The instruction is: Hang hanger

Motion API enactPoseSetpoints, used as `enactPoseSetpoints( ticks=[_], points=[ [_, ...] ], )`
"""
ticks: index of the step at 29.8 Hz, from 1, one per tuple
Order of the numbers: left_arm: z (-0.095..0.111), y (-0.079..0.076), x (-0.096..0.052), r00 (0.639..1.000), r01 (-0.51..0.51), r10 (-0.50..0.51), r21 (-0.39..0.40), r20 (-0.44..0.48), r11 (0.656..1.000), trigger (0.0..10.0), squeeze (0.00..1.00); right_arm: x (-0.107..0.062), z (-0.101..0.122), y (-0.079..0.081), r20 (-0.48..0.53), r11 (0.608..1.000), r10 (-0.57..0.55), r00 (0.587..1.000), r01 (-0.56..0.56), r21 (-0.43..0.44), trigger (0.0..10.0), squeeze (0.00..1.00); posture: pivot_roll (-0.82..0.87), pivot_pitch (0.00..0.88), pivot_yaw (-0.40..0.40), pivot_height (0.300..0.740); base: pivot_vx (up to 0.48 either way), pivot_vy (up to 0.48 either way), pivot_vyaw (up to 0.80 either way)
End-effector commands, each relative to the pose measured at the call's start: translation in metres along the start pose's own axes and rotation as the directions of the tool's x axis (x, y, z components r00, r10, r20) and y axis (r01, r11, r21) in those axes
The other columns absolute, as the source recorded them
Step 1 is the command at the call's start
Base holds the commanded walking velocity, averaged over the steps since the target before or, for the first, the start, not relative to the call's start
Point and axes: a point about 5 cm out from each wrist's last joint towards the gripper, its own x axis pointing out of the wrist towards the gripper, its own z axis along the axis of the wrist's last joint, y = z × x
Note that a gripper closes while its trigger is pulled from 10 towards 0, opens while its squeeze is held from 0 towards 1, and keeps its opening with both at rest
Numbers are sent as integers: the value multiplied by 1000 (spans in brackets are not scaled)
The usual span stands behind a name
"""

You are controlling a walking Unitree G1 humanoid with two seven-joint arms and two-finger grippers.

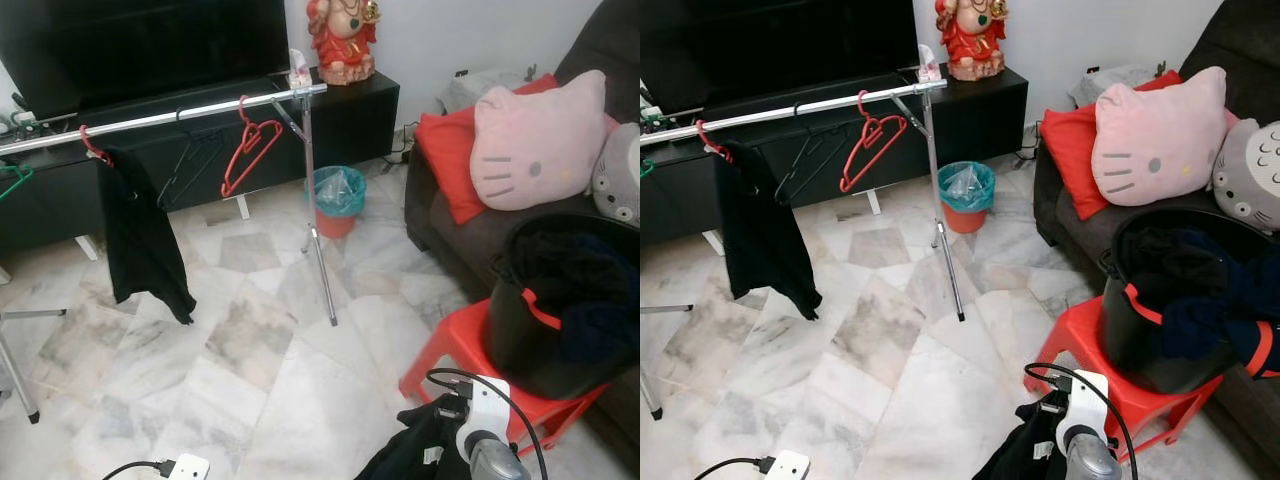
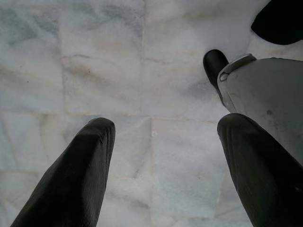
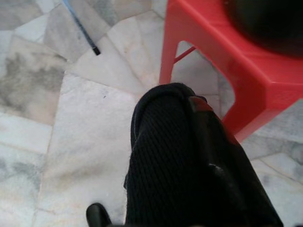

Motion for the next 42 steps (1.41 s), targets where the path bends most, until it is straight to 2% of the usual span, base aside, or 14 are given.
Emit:
enactPoseSetpoints(
  ticks=[1, 6, 21, 34, 38, 40, 42],
  points=[
    [-3, 2, -1, 1000, -3, 3, 4, -11, 1000, 10000, 0, 1, 5, 3, 21, 1000, 1, 1000, -1, 7, 10000, 0, -41, 0, 103, 740, 0, 0, 0],
    [-2, 3, -1, 1000, -4, 4, 3, -10, 1000, 10000, 0, 1, 3, 3, 19, 1000, -3, 1000, 3, 11, 10000, 0, -40, 0, 105, 740, 0, 0, 0],
    [-2, 4, -1, 1000, -7, 7, 0, -10, 1000, 10000, 0, 1, 4, 3, 25, 1000, -14, 1000, 14, 11, 10000, 0, -38, 0, 110, 740, 0, 294, 0],
    [-2, 3, -1, 1000, -4, 4, 1, -9, 1000, 10000, 0, 3, 14, -5, 70, 996, -61, 996, 65, -59, 10000, 0, -37, 0, 109, 740, 0, 296, 0],
    [-2, 4, -1, 1000, -6, 6, 0, -10, 1000, 10000, 0, 2, 11, -16, 41, 956, -104, 994, 112, -272, 10000, 0, -40, 0, 110, 740, 0, 296, 0],
    [-2, 4, -1, 1000, -6, 6, 1, -10, 1000, 10000, 0, 1, 7, -23, 22, 908, -123, 992, 122, -402, 10000, 0, -40, 0, 109, 740, 0, 296, 0],
    [-2, 4, -1, 1000, -6, 6, 0, -10, 1000, 10000, 0, -1, 2, -34, -9, 864, -153, 988, 129, -486, 10000, 0, -41, 0, 109, 740, 0, 296, 0]
  ],
)
